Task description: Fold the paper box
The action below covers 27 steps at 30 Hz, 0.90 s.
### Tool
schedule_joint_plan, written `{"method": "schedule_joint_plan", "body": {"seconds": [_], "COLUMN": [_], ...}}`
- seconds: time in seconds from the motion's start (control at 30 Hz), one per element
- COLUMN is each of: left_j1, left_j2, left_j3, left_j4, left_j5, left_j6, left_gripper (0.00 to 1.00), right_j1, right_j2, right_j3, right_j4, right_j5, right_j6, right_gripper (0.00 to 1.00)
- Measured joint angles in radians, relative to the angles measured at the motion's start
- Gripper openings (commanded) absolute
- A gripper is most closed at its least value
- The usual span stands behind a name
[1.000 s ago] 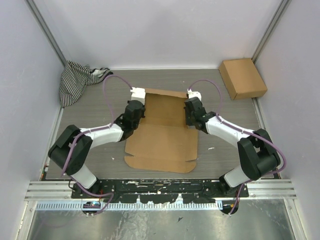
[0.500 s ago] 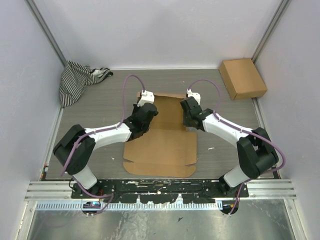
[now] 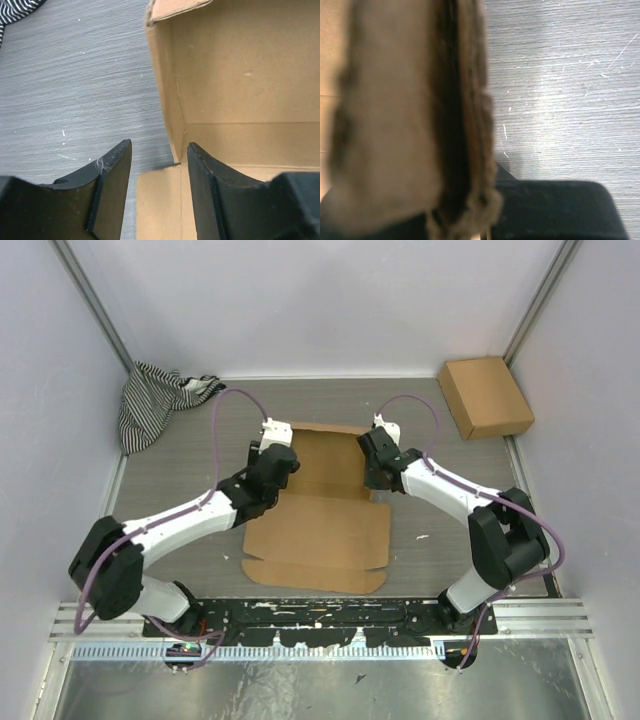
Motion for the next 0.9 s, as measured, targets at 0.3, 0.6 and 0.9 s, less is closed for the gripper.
{"method": "schedule_joint_plan", "body": {"seconds": [0.3, 0.6, 0.9], "left_j1": [0.093, 0.188, 0.191], "left_j2": [-0.286, -0.409, -0.438], "left_j3": [-0.014, 0.064, 0.065], "left_j4": [-0.223, -0.435, -0.484], "left_j5": [0.077, 0.208, 0.252], "left_j6": [-0.113, -0.166, -0.167], "left_gripper": [0.54, 0.55, 0.55], "right_j1": [-0.015, -0.019, -0.019], "right_j2": [0.049, 0.000, -0.122], "right_j3": [0.080, 0.104, 0.329], "right_j4": [-0.076, -0.151, -0.307], "right_j5": [-0.099, -0.286, -0.267], "right_j6": [0.084, 0.156, 0.004], "right_gripper": [0.14, 0.47, 0.67]}}
